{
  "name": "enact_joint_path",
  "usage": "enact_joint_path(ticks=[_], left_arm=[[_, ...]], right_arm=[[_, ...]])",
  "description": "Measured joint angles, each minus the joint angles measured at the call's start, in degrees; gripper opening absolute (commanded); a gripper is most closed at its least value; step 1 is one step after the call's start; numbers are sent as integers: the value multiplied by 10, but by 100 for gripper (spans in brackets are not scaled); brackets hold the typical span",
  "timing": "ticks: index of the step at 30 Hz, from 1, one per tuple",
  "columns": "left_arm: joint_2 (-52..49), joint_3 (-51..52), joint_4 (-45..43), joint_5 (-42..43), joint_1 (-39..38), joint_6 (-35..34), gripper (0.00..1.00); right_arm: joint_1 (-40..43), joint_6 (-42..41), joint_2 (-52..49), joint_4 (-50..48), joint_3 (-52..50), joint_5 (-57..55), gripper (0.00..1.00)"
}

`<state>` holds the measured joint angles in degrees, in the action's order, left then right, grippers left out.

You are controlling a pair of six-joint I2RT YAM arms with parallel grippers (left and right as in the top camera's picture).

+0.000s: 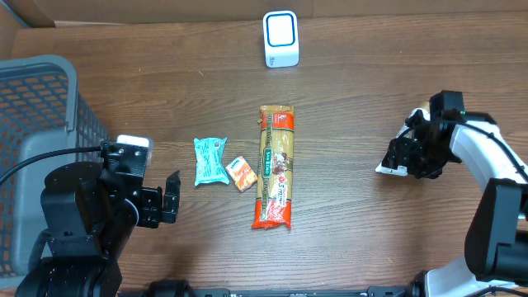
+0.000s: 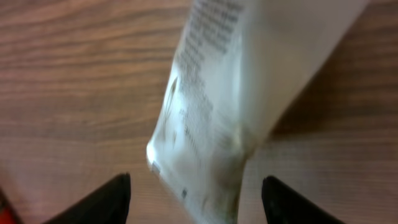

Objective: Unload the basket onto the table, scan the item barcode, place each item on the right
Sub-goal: 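Bring the white tube down and release it on the right, then move the right gripper to the orange pasta package and grasp it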

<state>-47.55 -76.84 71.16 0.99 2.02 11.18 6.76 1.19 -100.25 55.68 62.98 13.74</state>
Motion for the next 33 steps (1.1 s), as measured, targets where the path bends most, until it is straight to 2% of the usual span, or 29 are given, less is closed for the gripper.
enact_joint_path(ticks=[3, 6, 7, 9, 10, 14, 19, 28, 33], left_arm=[[0, 0, 0, 0, 0, 0, 100], [0, 0, 0, 0, 0, 0, 100], [0, 0, 0, 0, 0, 0, 100], [0, 0, 0, 0, 0, 0, 100], [0, 0, 0, 0, 0, 0, 100], [0, 0, 0, 0, 0, 0, 100], [0, 0, 0, 0, 0, 0, 100], [0, 0, 0, 0, 0, 0, 100], [0, 0, 0, 0, 0, 0, 100]], right_arm=[[0, 3, 0, 70, 60, -2, 70], [-3, 3, 0, 135, 143, 23, 75], [-6, 2, 0, 144, 164, 36, 80], [-18, -1, 0, 160, 208, 75, 99], [-28, 0, 0, 160, 223, 100, 100], [-88, 3, 1, 125, 236, 199, 100], [-169, -8, 1, 77, 226, 239, 100], [-316, -138, -42, 9, 219, 162, 96], [-358, -194, -71, -16, 217, 134, 83]])
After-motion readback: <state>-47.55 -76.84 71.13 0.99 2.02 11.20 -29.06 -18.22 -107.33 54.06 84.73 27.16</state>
